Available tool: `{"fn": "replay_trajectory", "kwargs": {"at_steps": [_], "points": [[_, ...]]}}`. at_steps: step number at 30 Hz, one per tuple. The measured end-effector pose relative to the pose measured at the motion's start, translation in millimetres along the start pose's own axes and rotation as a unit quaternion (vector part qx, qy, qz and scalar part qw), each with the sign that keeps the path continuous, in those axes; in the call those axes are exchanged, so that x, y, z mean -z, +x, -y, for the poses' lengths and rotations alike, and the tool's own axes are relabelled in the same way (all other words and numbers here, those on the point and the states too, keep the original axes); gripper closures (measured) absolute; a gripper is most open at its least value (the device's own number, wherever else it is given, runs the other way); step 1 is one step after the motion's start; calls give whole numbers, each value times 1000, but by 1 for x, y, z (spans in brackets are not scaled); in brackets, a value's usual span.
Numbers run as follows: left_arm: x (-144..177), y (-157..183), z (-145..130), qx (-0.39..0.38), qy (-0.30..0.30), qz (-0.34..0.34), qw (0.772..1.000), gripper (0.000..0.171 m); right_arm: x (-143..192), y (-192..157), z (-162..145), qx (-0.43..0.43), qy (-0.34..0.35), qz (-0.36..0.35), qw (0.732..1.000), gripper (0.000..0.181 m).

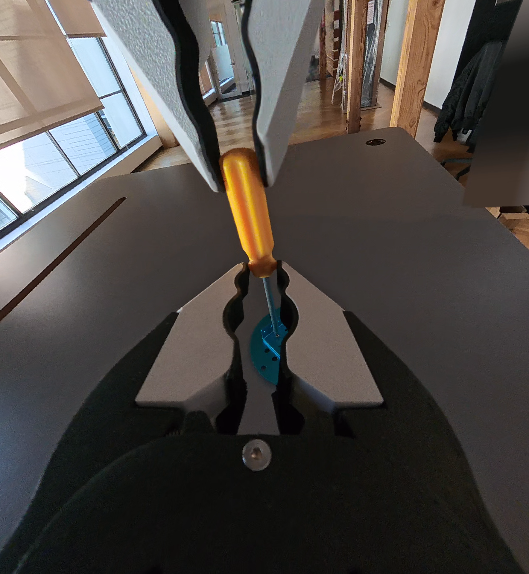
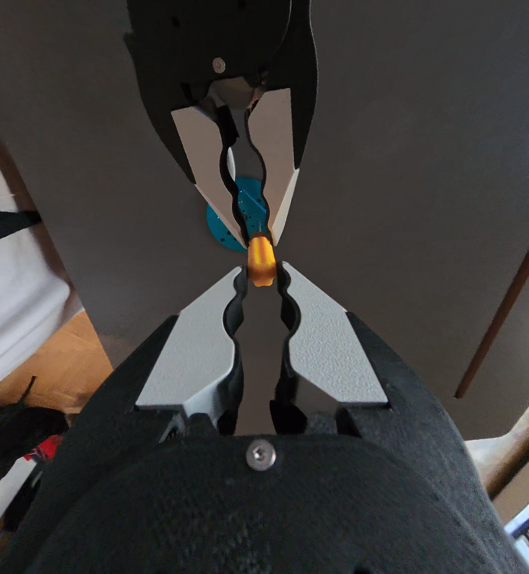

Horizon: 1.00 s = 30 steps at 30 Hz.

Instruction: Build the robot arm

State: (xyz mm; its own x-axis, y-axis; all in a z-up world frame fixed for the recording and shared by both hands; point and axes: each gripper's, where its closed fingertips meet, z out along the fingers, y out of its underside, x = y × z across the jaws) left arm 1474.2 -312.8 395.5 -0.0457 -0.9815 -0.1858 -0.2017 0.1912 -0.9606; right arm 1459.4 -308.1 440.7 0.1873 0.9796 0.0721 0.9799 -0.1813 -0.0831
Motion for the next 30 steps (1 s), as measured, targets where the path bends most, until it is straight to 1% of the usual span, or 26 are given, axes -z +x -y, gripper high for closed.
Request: {"fn": "replay_trajectory", "kwargs": {"at_steps": [3,6,9,11,13,14,15,16,19,20,22,23,26,29,30], "points": [[1,1,0,-5,-3,-2,1000,156,0,0,1,3,3,-4,1000,163],[-1,0,0,-16,-6,10,1000,157,0,1,-2,-86,-9,-2,996,164],[-2,-1,1,-24,-6,22,999,155,0,3,-3,-187,1,3,982,164],[-3,-2,1,-27,-9,25,999,156,-1,4,-2,-203,11,2,979,164],[-2,-2,0,-24,-8,21,999,156,-1,2,-1,-177,14,4,984,164],[-2,-1,0,-24,-8,19,1000,156,-1,0,0,-143,12,9,990,159],[-2,-1,0,-25,-9,17,1000,156,-2,-4,0,-104,9,13,994,150],[-2,0,1,-26,-10,15,999,156,-2,-4,1,-65,7,8,998,148],[-3,1,1,-27,-11,11,1000,156,-3,-3,-1,20,-3,-18,1000,159],[-3,2,1,-27,-11,10,1000,156,-4,-2,-1,36,-3,-21,999,164],[-2,1,1,-28,-11,10,999,156,-4,-1,0,34,-3,-24,999,163],[-2,2,1,-26,-11,9,1000,156,-4,-2,-1,20,-7,-18,1000,164],[-4,1,1,-22,-11,15,1000,155,-4,-1,-5,-68,-24,-10,997,163],[-5,1,1,-26,-9,21,999,156,-4,-1,-6,-188,-25,6,982,163],[-5,1,1,-26,-10,21,999,156,-4,-1,-7,-200,-27,8,979,163]]}}
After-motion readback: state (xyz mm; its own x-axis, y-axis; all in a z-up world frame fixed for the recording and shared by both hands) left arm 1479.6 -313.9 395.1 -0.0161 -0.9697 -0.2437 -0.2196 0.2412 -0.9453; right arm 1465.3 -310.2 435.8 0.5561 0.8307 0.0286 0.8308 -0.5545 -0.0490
